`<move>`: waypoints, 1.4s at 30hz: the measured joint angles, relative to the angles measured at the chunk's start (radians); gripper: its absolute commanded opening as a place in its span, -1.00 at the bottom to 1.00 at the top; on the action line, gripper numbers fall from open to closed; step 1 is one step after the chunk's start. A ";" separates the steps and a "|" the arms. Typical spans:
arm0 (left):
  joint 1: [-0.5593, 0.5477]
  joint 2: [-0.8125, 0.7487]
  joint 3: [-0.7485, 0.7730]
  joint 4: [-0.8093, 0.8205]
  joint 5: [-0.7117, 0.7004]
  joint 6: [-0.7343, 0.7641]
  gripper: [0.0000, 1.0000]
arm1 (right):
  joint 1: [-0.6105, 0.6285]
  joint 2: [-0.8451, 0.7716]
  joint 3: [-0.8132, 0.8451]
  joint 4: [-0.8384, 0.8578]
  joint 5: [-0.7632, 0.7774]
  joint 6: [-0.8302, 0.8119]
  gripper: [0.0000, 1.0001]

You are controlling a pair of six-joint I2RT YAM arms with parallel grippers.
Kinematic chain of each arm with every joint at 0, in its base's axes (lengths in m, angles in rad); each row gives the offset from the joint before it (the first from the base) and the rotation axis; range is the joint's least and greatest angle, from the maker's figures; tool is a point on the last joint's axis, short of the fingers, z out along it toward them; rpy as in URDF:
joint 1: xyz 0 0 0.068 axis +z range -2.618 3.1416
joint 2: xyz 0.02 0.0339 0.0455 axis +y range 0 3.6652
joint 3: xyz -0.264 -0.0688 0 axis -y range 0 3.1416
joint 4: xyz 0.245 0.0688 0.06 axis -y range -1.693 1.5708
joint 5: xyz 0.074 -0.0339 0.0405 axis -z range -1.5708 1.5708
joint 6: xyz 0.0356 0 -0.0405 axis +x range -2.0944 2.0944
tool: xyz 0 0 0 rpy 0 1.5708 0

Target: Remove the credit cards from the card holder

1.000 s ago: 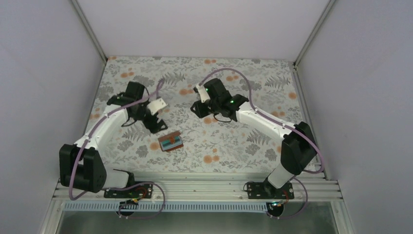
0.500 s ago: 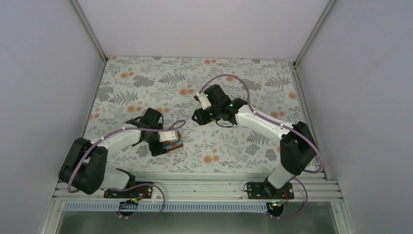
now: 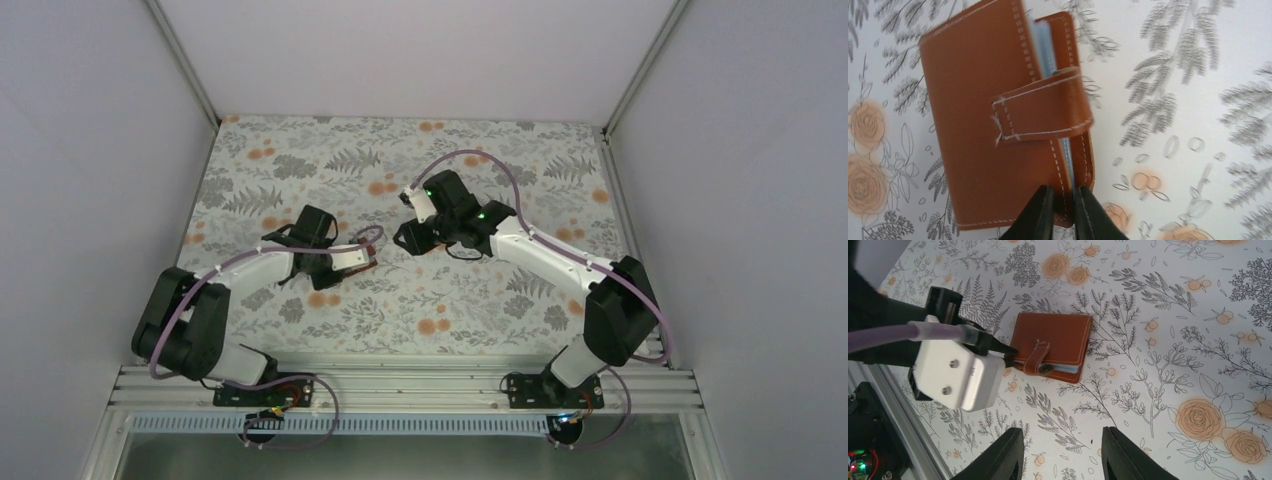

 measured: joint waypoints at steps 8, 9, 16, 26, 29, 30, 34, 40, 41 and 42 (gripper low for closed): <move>0.006 0.051 0.018 0.128 -0.094 -0.049 0.46 | 0.000 -0.008 0.000 -0.003 -0.007 -0.015 -0.17; 0.006 0.051 0.019 0.139 -0.105 -0.050 0.62 | 0.000 -0.010 0.000 -0.003 -0.011 -0.017 -0.17; 0.015 0.079 0.076 0.116 -0.108 -0.052 0.64 | 0.000 -0.013 0.000 -0.003 -0.030 -0.027 -0.17; 0.017 0.129 0.091 0.187 -0.161 -0.062 0.56 | 0.000 -0.015 0.000 -0.007 -0.034 -0.037 -0.15; 0.012 0.129 0.090 0.209 -0.185 -0.064 0.40 | 0.000 -0.017 0.000 -0.006 -0.035 -0.042 -0.15; 0.010 0.129 0.090 0.217 -0.192 -0.063 0.31 | 0.000 -0.017 0.000 -0.006 -0.038 -0.043 -0.15; 0.010 0.129 0.090 0.248 -0.221 -0.058 0.11 | 0.000 -0.017 0.000 -0.007 -0.045 -0.051 -0.15; 0.015 0.144 0.078 0.307 -0.253 -0.047 -0.94 | 0.000 -0.021 0.000 -0.013 -0.045 -0.064 -0.15; 0.019 0.149 0.079 0.311 -0.248 -0.056 -0.95 | 0.000 -0.024 0.000 -0.014 -0.045 -0.069 -0.15; 0.024 0.153 0.080 0.312 -0.239 -0.053 -0.95 | 0.000 -0.031 -0.001 -0.014 -0.045 -0.076 -0.15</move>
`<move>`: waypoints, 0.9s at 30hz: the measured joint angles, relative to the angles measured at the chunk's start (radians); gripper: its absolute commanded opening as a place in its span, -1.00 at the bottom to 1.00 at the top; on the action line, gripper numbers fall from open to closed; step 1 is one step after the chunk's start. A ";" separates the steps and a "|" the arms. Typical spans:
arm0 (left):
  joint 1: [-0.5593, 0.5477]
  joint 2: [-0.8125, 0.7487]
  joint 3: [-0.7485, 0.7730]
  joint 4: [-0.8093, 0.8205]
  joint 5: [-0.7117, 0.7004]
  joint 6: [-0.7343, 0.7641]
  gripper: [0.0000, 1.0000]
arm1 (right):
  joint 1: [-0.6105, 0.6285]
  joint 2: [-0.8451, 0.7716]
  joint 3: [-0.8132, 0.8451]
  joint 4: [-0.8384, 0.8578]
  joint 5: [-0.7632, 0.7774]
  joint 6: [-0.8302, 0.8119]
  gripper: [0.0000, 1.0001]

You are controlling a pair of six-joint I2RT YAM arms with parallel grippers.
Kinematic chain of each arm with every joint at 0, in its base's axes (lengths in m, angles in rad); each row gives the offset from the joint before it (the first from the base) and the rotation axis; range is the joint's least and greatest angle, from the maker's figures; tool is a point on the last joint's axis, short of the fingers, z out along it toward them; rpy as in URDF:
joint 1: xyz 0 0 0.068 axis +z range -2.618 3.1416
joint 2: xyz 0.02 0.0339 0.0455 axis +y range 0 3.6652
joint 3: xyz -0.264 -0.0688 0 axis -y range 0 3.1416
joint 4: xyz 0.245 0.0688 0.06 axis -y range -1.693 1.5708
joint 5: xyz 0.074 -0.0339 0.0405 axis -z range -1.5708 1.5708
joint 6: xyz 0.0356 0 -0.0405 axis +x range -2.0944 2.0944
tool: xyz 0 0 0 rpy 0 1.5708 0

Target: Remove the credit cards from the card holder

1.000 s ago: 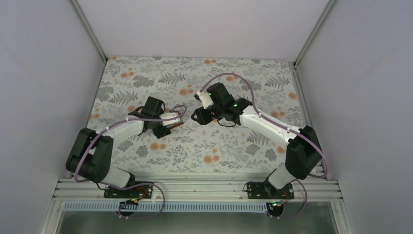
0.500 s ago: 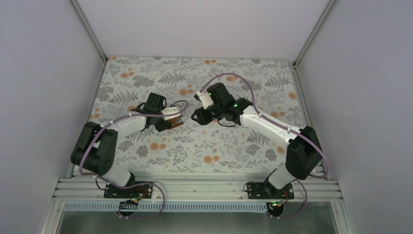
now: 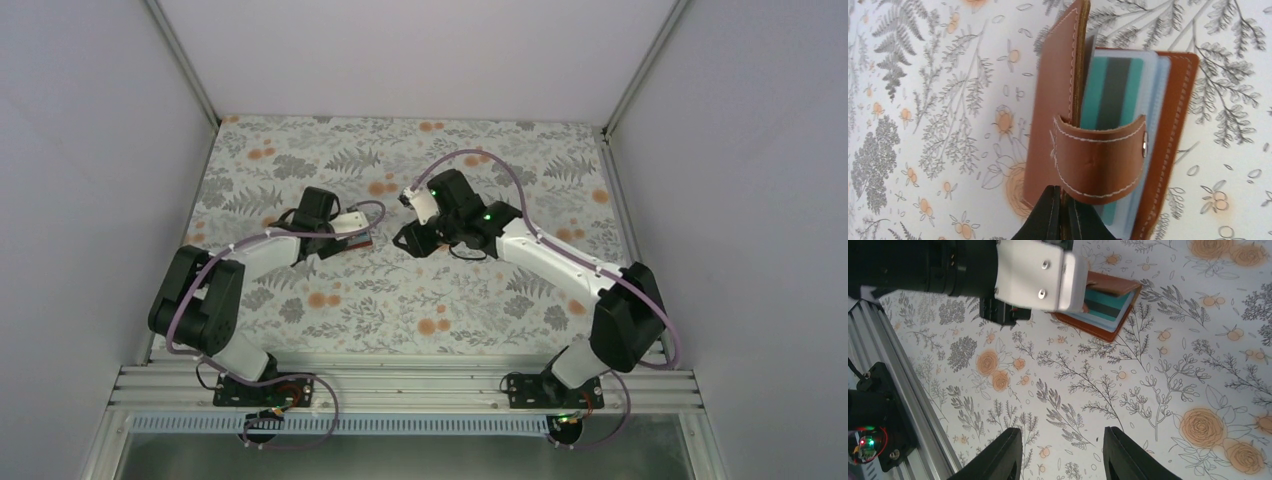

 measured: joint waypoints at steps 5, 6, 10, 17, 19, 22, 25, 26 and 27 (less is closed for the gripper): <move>0.042 0.000 0.094 -0.083 0.093 -0.031 -0.95 | 0.000 -0.098 -0.037 0.004 -0.009 -0.060 -0.01; 0.047 -0.004 0.123 -0.116 0.121 -0.039 -0.95 | 0.000 -0.128 -0.046 0.007 -0.013 -0.071 0.05; 0.050 -0.053 0.300 -0.333 0.314 -0.046 -0.95 | 0.000 -0.291 -0.087 0.064 -0.052 -0.158 0.38; 0.020 -0.175 0.522 -0.636 0.579 -0.010 -0.95 | -0.003 -0.419 -0.068 0.155 -0.097 -0.328 0.98; 0.003 -0.183 0.571 -0.708 0.620 0.004 -0.95 | -0.003 -0.383 -0.040 0.150 -0.081 -0.354 0.99; -0.021 -0.186 0.616 -0.794 0.665 0.023 -0.95 | -0.004 -0.296 0.023 0.112 -0.070 -0.406 0.98; -0.039 -0.186 0.639 -0.864 0.694 0.041 -0.95 | -0.005 -0.217 0.076 0.074 -0.070 -0.443 0.84; -0.043 -0.186 0.644 -0.882 0.703 0.046 -0.95 | -0.005 -0.198 0.086 0.061 -0.070 -0.454 0.74; -0.047 -0.186 0.646 -0.899 0.711 0.051 -0.95 | -0.006 -0.182 0.092 0.048 -0.071 -0.464 0.63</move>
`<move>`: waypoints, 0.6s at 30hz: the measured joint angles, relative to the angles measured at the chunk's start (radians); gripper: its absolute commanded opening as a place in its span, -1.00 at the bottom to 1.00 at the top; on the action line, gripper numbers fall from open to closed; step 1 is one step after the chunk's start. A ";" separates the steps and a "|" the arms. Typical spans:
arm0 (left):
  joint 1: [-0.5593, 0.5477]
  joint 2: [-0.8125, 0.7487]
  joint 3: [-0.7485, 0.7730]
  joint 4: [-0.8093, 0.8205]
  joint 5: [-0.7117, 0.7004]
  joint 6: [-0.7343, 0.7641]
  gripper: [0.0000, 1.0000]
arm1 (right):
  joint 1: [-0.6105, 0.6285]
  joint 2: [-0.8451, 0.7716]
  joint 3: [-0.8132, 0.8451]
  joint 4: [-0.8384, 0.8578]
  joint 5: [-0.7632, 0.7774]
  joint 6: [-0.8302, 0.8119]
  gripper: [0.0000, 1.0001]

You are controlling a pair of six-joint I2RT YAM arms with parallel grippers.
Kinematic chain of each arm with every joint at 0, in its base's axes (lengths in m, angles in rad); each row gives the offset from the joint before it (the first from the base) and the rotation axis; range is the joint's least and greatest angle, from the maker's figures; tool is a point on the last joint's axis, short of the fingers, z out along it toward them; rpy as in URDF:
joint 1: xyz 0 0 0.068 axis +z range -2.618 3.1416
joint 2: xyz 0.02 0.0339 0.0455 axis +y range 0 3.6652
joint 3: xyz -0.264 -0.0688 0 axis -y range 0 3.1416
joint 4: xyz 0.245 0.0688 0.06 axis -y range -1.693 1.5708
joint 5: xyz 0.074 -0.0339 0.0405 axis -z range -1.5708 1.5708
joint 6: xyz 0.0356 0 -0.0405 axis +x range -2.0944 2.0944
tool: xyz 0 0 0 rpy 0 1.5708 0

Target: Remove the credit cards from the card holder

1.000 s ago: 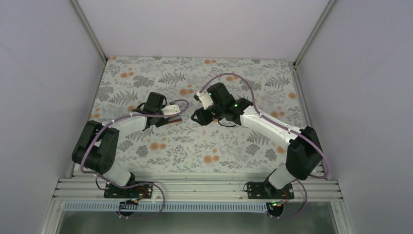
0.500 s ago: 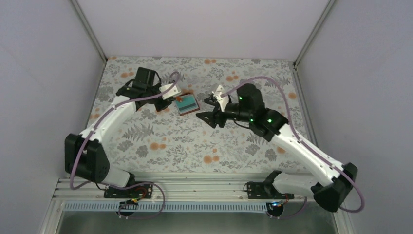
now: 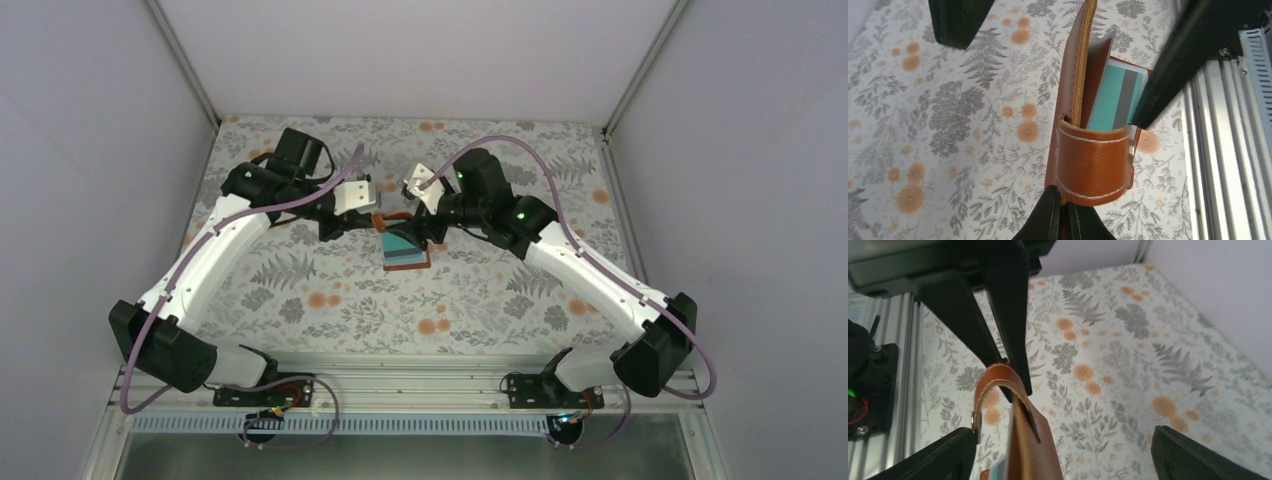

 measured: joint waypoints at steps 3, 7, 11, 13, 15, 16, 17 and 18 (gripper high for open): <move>-0.003 0.000 0.000 -0.036 0.010 0.015 -0.95 | -0.001 0.021 0.002 -0.039 -0.018 -0.025 0.19; -0.003 0.000 0.000 -0.061 0.014 0.026 -0.95 | -0.001 0.023 0.002 -0.065 -0.041 -0.048 -0.35; -0.008 0.000 0.000 -0.071 0.017 0.031 -0.95 | -0.001 0.040 0.008 -0.085 -0.041 -0.046 -0.91; -0.007 0.000 0.000 -0.071 0.003 0.029 -0.92 | -0.001 0.058 0.018 -0.096 -0.045 -0.043 -0.92; -0.005 0.000 0.000 -0.070 -0.008 0.016 0.06 | -0.001 0.065 0.020 -0.096 -0.053 -0.038 -0.92; -0.005 0.000 0.000 -0.064 -0.010 0.006 0.54 | -0.002 0.064 0.020 -0.094 -0.053 -0.029 -0.92; -0.005 0.000 0.002 -0.052 -0.007 -0.017 0.68 | -0.007 0.061 0.019 -0.090 -0.053 -0.011 -0.92; -0.005 0.000 0.008 -0.035 -0.012 -0.043 0.82 | -0.014 0.059 0.017 -0.082 -0.054 0.005 -0.92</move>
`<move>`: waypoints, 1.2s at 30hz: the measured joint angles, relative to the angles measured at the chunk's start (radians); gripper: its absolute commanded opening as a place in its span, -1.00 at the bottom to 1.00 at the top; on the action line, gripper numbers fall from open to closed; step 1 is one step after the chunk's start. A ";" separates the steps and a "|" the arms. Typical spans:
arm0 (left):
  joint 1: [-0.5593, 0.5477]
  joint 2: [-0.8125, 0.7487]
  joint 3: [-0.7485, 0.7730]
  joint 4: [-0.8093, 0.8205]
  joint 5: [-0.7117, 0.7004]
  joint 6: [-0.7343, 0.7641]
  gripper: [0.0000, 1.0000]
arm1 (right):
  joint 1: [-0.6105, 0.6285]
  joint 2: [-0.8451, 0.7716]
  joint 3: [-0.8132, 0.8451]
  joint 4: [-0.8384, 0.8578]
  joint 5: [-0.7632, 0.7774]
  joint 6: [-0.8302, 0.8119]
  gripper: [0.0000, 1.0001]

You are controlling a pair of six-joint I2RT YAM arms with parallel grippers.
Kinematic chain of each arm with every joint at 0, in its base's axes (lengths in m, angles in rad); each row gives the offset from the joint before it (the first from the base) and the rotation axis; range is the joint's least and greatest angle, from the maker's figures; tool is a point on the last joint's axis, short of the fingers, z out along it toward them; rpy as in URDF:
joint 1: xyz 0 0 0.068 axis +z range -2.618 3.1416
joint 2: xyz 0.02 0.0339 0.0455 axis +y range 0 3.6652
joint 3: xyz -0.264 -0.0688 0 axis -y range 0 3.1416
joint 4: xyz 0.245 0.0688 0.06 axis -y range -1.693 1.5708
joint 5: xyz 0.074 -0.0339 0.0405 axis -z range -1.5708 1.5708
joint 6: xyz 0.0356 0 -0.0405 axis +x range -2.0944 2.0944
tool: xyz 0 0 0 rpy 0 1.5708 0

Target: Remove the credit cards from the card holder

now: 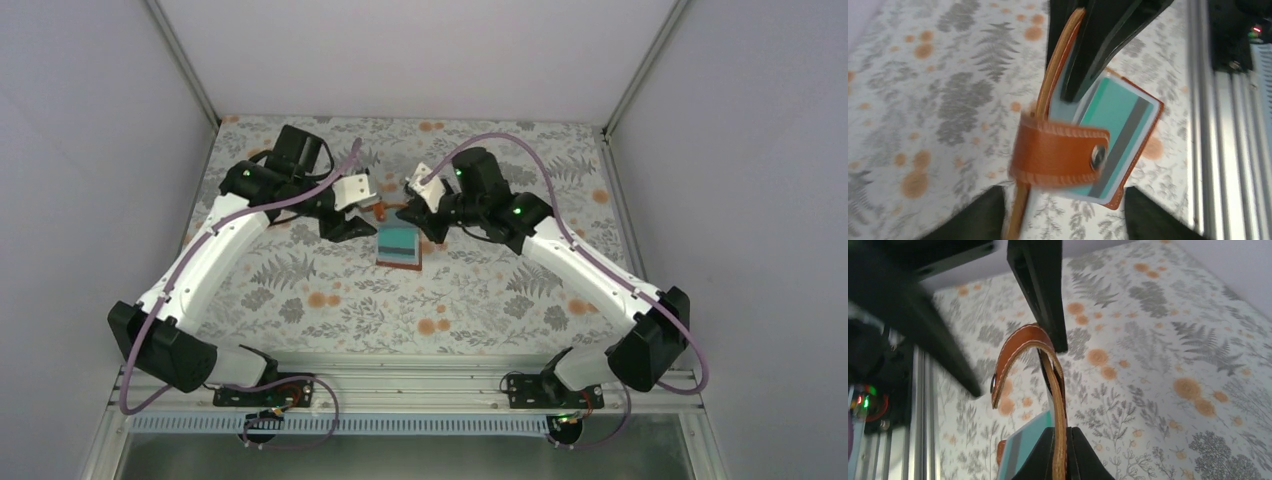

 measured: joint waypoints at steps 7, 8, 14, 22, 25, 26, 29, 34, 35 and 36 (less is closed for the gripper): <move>0.018 0.055 0.292 0.043 -0.205 -0.222 1.00 | -0.165 -0.088 -0.049 0.216 0.125 0.409 -0.92; 0.023 0.081 0.383 0.035 -0.232 -0.250 1.00 | -0.178 -0.106 -0.049 0.256 0.164 0.481 -0.92; 0.037 0.230 0.903 -0.059 -0.192 -0.376 0.43 | -0.174 -0.246 -0.091 0.520 0.332 0.789 -0.92; 0.034 0.183 0.896 -0.007 0.142 -0.581 1.00 | -0.114 -0.352 -0.142 0.802 0.452 0.956 -0.92; 0.034 0.179 0.874 0.070 0.194 -0.645 1.00 | -0.108 -0.367 -0.169 0.862 0.451 0.986 -0.92; 0.034 0.173 0.853 0.101 0.214 -0.668 1.00 | -0.108 -0.368 -0.172 0.874 0.448 0.991 -0.92; 0.034 0.150 0.742 0.187 0.293 -0.739 1.00 | -0.106 -0.368 -0.178 0.901 0.432 1.004 -0.92; 0.033 0.173 0.585 0.282 0.409 -0.834 1.00 | -0.104 -0.374 -0.180 0.931 0.389 1.008 -0.92; 0.031 0.181 0.568 0.293 0.421 -0.841 1.00 | -0.104 -0.375 -0.180 0.935 0.380 1.008 -0.92; 0.029 0.189 0.553 0.307 0.433 -0.848 1.00 | -0.103 -0.376 -0.180 0.938 0.371 1.008 -0.92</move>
